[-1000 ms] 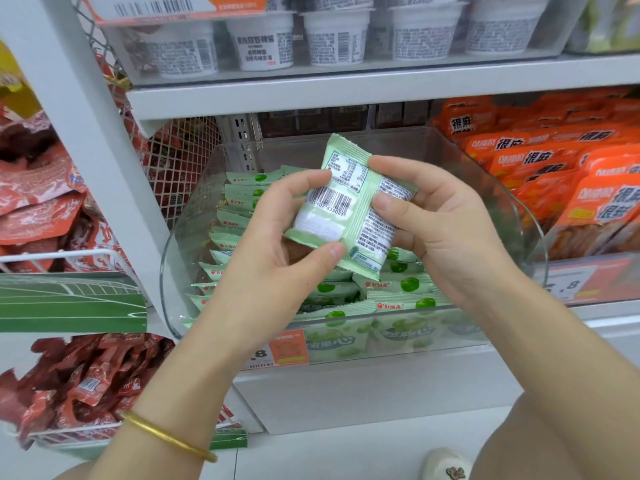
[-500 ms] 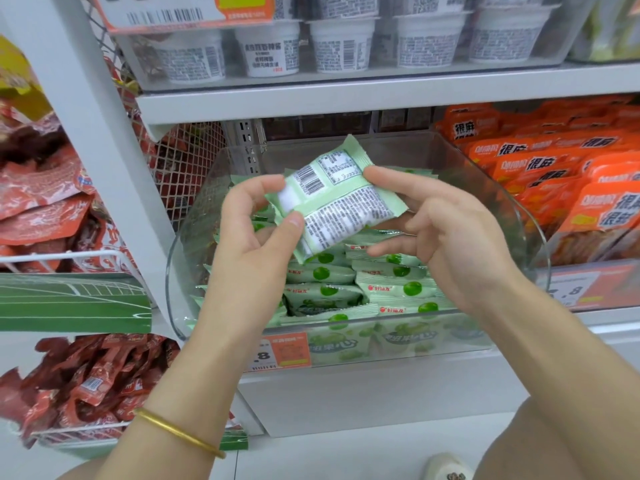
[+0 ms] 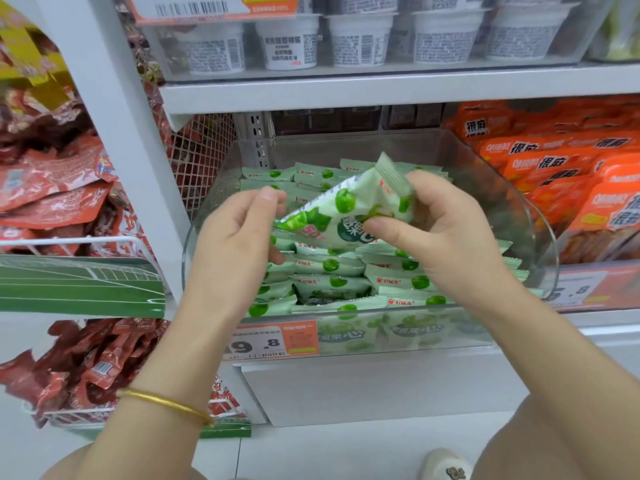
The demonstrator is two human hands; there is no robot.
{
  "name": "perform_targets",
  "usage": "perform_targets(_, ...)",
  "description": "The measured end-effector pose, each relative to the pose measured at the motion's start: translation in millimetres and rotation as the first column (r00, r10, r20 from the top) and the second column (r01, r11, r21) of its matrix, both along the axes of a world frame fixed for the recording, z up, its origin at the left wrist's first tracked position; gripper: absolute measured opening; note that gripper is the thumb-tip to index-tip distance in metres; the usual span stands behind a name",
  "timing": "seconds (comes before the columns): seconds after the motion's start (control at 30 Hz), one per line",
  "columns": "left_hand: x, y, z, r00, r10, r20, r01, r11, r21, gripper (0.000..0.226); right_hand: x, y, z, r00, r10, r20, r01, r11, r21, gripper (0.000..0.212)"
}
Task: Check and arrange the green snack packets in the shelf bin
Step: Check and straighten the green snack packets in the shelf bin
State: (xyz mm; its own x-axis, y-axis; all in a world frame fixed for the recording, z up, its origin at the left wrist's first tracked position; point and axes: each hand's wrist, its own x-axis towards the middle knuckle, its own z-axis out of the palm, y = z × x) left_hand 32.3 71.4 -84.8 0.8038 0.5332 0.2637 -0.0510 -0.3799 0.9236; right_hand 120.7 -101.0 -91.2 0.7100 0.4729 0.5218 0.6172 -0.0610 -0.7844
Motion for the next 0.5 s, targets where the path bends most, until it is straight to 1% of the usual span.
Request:
perform_targets(0.07, -1.0, 5.6, -0.7, 0.999, 0.043, 0.029, -0.043, 0.999, -0.003, 0.025, -2.5, 1.3, 0.1, 0.994, 0.07, -0.084, -0.067, 0.997, 0.037, 0.019)
perform_targets(0.1, -1.4, 6.9, -1.0, 0.998, 0.052, 0.033, -0.052, 0.999, -0.002, 0.025, -3.6, 1.3, 0.8, 0.992, 0.083, -0.094, -0.081, 0.996, 0.029, 0.021)
perform_targets(0.2, -1.5, 6.9, -2.2, 0.999, 0.039, 0.005, -0.039, 0.999, 0.029, 0.024, -5.3, 1.2, 2.8, 0.995, 0.077, -0.061, -0.083, 0.991, -0.109, 0.016)
perform_targets(0.27, -2.0, 5.4, -3.0, 1.0, 0.014, -0.009, -0.014, 0.999, 0.043, 0.024, -6.3, 0.9, 2.9, 0.998, 0.057, -0.032, -0.062, 0.975, -0.214, 0.019)
perform_targets(0.33, -2.8, 4.2, -2.9, 1.0, -0.011, -0.011, 0.012, 0.998, 0.055, 0.023, -6.0, -1.2, 3.7, 0.999, 0.047, 0.015, -0.039, 0.943, -0.331, 0.02)
perform_targets(0.4, -4.1, 3.1, -1.0, 1.0, -0.026, -0.011, 0.027, 0.997, 0.068, 0.023, -5.4, -2.7, 4.5, 0.991, 0.063, 0.121, -0.002, 0.894, -0.448, 0.023)
perform_targets(0.47, -5.1, 1.7, 1.1, 0.999, -0.044, -0.012, 0.045, 0.995, 0.084, 0.023, -5.5, -1.5, 4.2, 0.969, 0.078, 0.236, 0.064, 0.84, -0.539, 0.039)
perform_targets(0.5, -5.2, 1.1, 1.6, 0.998, -0.059, -0.012, 0.06, 0.994, 0.088, 0.022, -5.6, 1.2, 3.1, 0.957, 0.084, 0.279, 0.095, 0.816, -0.57, 0.043)
